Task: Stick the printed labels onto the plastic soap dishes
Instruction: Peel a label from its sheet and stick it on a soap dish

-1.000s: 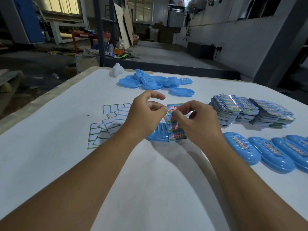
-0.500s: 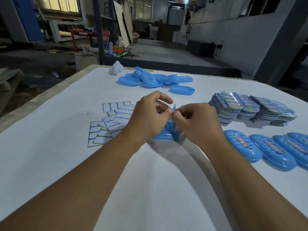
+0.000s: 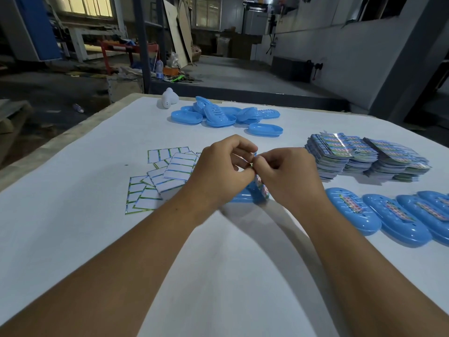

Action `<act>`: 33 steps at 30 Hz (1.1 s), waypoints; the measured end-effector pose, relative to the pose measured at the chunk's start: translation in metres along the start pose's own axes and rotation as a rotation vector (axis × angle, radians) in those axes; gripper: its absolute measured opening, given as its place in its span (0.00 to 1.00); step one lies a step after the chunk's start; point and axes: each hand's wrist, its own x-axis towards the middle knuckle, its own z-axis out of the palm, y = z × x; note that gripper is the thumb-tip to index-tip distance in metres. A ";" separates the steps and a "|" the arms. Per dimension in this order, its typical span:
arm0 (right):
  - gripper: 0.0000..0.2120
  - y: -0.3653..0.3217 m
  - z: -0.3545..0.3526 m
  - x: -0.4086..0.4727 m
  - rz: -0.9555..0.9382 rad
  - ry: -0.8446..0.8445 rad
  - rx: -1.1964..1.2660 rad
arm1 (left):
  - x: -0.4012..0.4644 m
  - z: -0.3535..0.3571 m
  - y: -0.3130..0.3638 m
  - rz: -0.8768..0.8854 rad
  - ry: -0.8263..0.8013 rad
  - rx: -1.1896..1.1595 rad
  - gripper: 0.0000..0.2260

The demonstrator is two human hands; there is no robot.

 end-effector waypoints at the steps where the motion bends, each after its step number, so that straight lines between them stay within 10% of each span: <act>1: 0.12 0.000 0.000 0.000 0.001 -0.007 0.009 | 0.000 0.001 0.000 0.002 -0.002 0.003 0.15; 11: 0.08 0.003 -0.005 0.007 0.198 0.041 0.265 | 0.010 -0.005 0.000 -0.119 0.158 -0.105 0.14; 22: 0.07 -0.006 -0.014 0.005 0.456 -0.323 0.929 | 0.014 -0.007 -0.004 -0.180 0.271 -0.118 0.10; 33: 0.07 -0.002 -0.010 0.004 0.397 -0.301 0.861 | 0.010 -0.004 -0.002 -0.092 0.178 -0.004 0.07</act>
